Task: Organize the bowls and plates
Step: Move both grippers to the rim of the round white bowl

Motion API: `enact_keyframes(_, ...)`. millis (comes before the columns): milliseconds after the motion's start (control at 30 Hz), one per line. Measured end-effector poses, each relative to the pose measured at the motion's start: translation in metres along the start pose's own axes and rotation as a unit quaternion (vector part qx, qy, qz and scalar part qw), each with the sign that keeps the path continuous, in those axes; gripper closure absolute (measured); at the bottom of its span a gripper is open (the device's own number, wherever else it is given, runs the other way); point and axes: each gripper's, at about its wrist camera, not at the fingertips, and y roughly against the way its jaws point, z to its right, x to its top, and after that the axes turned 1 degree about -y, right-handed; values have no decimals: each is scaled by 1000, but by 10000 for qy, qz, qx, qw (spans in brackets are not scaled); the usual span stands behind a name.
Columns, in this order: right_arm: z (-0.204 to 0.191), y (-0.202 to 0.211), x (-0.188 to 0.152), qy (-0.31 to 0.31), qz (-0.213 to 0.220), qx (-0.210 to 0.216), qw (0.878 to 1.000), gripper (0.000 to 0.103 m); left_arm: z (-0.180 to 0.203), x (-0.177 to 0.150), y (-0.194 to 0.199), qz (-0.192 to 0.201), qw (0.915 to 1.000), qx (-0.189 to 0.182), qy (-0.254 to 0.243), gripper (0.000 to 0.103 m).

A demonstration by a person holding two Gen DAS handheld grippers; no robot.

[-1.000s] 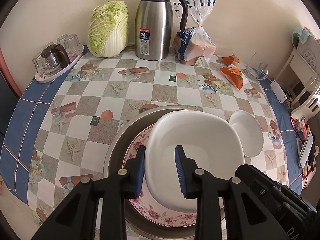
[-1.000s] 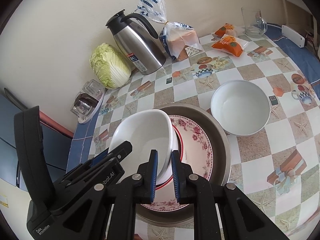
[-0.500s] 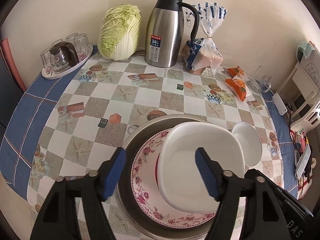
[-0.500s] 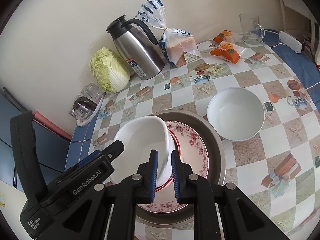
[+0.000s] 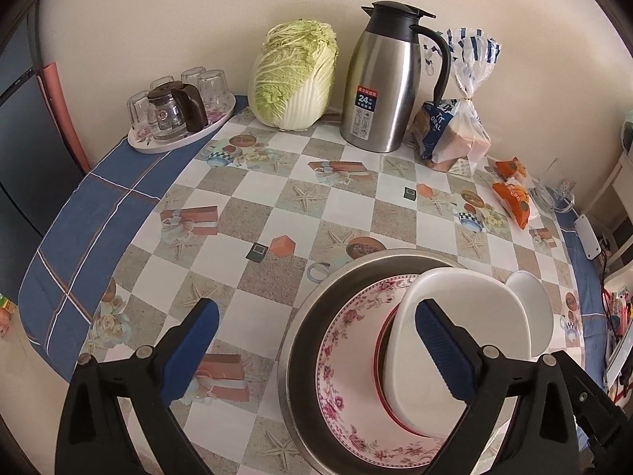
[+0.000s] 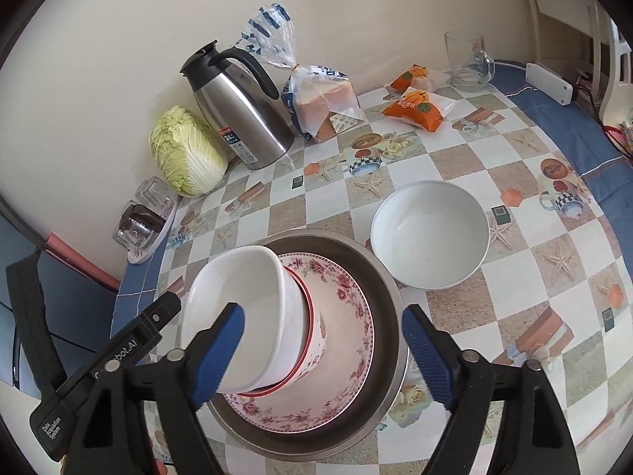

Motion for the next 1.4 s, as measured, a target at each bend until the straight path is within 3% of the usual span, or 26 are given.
enact_keyframes(33, 1, -1, 0, 2, -3, -1, 10000, 1, -1, 0, 0, 5, 10000, 8, 35, 3)
enact_keyframes(67, 1, -1, 0, 21, -1, -4, 10000, 0, -3, 0, 0, 18, 10000, 14, 73, 3)
enact_keyframes(367, 1, -1, 0, 137, 97, -92, 9998, 0, -12, 1, 2, 60, 9995, 90, 310, 3)
enact_keyframes(667, 10, 4, 4, 62, 180, -58, 9998, 0, -1, 1, 6, 128, 9996, 85, 219, 3)
enact_keyframes(867, 38, 10, 13, -191, 219, -148, 9995, 0, 16, -2, 6, 98, 9999, 27, 70, 3)
enact_keyframes(1300, 125, 15, 33, -925, 201, -564, 9939, 0, 87, 6, 27, 339, 9973, -539, -376, 3)
enact_keyframes(1400, 138, 9, 38, -1020, 110, -689, 9923, 0, 110, 11, 27, 276, 9943, -865, -561, 3)
